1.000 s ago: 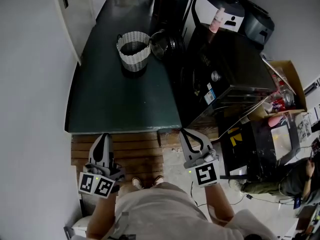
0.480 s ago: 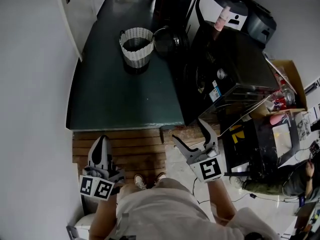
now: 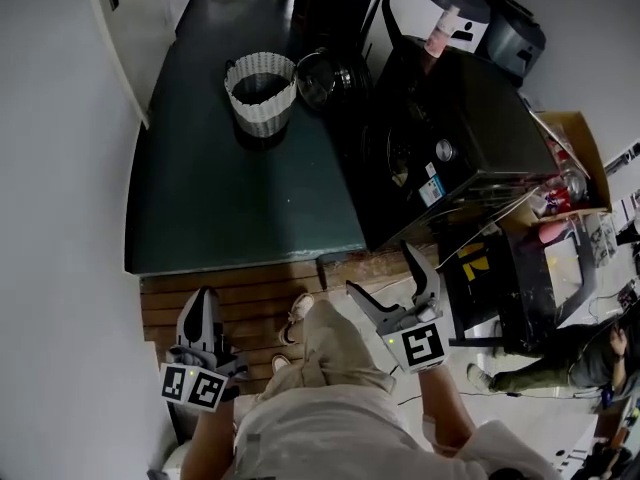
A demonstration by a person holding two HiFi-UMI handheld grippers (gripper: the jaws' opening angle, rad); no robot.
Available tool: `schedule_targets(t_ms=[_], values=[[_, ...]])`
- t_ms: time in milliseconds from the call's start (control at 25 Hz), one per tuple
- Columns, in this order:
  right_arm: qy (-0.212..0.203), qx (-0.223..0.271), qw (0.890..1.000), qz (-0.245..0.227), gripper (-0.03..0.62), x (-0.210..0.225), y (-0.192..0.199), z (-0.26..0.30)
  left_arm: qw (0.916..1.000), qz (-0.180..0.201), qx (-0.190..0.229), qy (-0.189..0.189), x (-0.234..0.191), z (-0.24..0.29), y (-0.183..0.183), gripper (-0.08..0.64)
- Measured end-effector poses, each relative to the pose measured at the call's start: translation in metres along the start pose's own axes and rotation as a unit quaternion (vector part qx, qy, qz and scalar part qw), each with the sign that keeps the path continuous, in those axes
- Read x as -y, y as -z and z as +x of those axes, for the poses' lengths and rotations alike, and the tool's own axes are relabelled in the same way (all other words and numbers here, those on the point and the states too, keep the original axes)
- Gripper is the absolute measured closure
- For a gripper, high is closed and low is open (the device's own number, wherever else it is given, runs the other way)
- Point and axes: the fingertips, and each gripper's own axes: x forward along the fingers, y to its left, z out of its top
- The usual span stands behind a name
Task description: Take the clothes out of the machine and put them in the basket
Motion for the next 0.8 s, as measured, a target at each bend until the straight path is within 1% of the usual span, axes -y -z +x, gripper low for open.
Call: schedule_targets(t_ms=[80,200,400,480,600,680,800], values=[[0.009,-0.009,1.0,0.003,0.144,0.015,0.01,0.018,0.9999,-0.003,-0.008,0.009,-0.006,0.028,0.006,0.546],[0.021,-0.015,1.0,0.005,0.145,0.046,0.024,0.056,0.9993,-0.002,-0.018,0.032,-0.011,0.083,0.011,0.546],[0.035,-0.03,0.999,0.019,0.146,0.115,0.034,0.124,0.9969,0.007,-0.047,0.063,-0.008,0.206,0.009,0.546],[0.035,-0.035,0.998,0.033,0.146,0.148,0.027,0.149,0.9955,0.02,-0.047,0.08,0.007,0.262,-0.01,0.546],[0.035,-0.053,0.997,0.055,0.146,0.194,0.016,0.167,0.9917,0.044,-0.032,0.116,0.044,0.332,-0.052,0.546],[0.046,-0.059,0.995,0.067,0.146,0.221,0.009,0.174,0.9889,0.044,-0.029,0.139,0.063,0.373,-0.075,0.546],[0.062,-0.069,0.993,0.075,0.146,0.251,0.001,0.177,0.9865,0.024,-0.036,0.158,0.084,0.414,-0.087,0.546]])
